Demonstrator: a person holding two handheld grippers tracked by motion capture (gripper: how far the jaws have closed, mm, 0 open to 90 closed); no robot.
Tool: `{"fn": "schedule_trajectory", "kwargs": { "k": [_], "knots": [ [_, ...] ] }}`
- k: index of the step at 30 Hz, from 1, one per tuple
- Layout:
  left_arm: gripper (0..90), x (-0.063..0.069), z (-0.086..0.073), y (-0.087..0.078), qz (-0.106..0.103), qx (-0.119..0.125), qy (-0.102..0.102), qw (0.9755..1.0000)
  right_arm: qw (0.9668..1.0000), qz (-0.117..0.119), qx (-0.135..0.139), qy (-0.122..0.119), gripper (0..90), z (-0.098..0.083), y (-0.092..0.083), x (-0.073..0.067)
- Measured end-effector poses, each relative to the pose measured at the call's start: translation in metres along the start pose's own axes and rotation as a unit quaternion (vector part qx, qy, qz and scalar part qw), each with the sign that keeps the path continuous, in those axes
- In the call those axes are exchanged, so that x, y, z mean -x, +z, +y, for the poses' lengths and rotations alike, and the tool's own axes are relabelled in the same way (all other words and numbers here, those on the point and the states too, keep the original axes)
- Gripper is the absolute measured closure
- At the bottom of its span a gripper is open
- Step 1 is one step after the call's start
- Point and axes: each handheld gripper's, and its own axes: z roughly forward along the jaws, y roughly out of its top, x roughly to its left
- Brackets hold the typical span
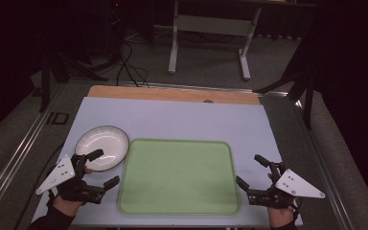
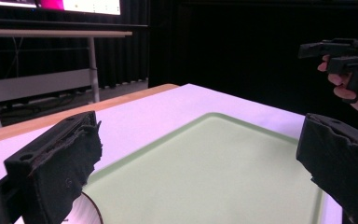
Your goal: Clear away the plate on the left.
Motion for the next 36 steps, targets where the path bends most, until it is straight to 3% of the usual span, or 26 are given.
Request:
{"fn": "schedule_trajectory", "kwargs": {
  "k": [2,4,5,9,10,12,20,25,29,36],
  "knots": [
    [0.1,-0.001,0.001,0.0,-0.014,0.001,-0.014,0.9998,1.0,-0.002,-0.004,0.004,11.3,-0.001,0.0,0.001],
    [0.1,-0.001,0.002,0.001,-0.024,-0.013,-0.022,0.9994,1.0,-0.002,-0.005,0.006,11.3,-0.002,0.0,0.001],
    [0.1,0.0,0.002,0.002,-0.032,-0.02,-0.02,0.9991,1.0,-0.002,-0.005,0.007,11.3,-0.002,0.0,0.002],
    [0.1,0.006,0.004,0.005,-0.031,-0.04,-0.004,0.9987,0.9999,0.0,-0.007,0.012,11.4,-0.002,0.001,0.002],
    [0.1,0.006,0.004,0.005,-0.041,-0.041,-0.004,0.9983,0.9999,-0.002,-0.008,0.011,11.4,-0.002,0.001,0.002],
    [0.1,0.008,0.005,0.007,-0.033,-0.051,-0.006,0.9982,0.9999,-0.001,-0.005,0.009,11.4,-0.002,0.0,0.001],
    [0.1,0.015,0.016,0.009,-0.06,-0.06,-0.002,0.9964,1.0,-0.008,0.001,0.005,11.6,0.001,-0.003,-0.002],
    [0.1,0.021,0.036,0.008,-0.077,-0.063,0.019,0.9949,1.0,-0.007,0.002,0.003,12.8,0.002,-0.002,-0.002],
    [0.1,0.024,0.048,0.006,-0.074,-0.068,0.039,0.9942,1.0,-0.006,0.0,0.003,12.7,0.002,-0.001,-0.003],
    [0.2,0.022,0.063,0.0,-0.069,-0.075,0.048,0.9937,1.0,-0.006,0.003,0.001,12.7,0.004,-0.001,-0.004]
  ]
}}
